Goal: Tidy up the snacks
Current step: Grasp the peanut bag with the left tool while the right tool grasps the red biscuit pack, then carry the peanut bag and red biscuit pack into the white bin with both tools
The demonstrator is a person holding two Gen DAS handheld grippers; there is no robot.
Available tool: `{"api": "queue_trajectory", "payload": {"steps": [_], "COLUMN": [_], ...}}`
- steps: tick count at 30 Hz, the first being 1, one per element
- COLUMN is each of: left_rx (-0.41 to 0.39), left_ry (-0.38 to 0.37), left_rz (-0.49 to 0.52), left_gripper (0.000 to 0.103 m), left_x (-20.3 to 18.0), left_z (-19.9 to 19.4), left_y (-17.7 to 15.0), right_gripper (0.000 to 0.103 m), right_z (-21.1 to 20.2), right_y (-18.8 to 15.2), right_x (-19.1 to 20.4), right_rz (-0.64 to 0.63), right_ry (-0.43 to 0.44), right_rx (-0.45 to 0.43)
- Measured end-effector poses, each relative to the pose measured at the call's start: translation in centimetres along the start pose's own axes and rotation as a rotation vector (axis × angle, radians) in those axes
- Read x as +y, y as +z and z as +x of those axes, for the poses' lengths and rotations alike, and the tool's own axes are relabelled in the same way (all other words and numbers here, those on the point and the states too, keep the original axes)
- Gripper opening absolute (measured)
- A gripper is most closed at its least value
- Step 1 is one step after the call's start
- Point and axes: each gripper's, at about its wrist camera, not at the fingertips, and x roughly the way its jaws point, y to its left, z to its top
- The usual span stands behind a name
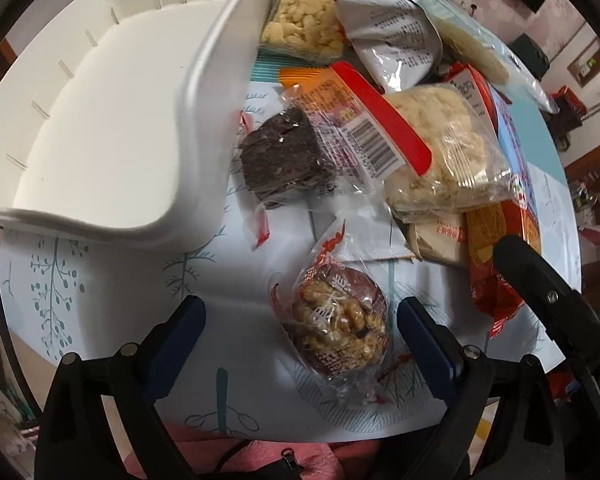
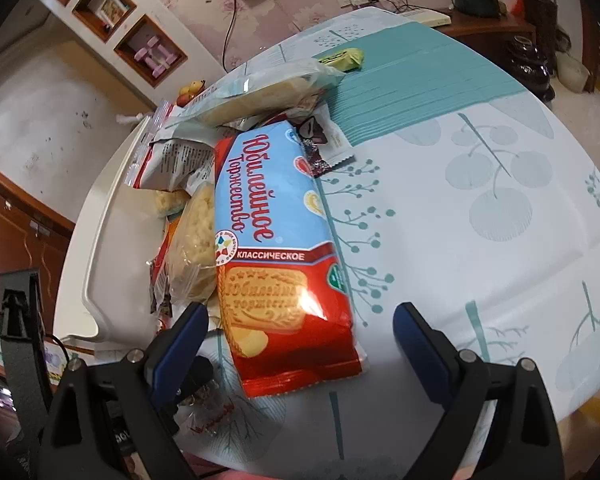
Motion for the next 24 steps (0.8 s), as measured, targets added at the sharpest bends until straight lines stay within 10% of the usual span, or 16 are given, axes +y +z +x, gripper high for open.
{"api": "queue_trajectory", "payload": {"steps": [14,24], "left_rx": [-0.029,-0.022], "left_ry": [0.034,0.02], "left_rz": [0.062,0.08], "left_gripper": [0.05,0.049], "left_x": [-5.2,-6.1], "left_z": [-0.1,0.3], "left_y": [1.1,0.5], "right_gripper": [0.062,0.056], "right_z": [0.5,0.2], "right_y": [0.0,0.0], "right_x": [1.0,0.3], "right_rz": [-0.067,-0.027], "right_ry": [-0.038,-0.001], "right_rx": [0.015,0.024]}}
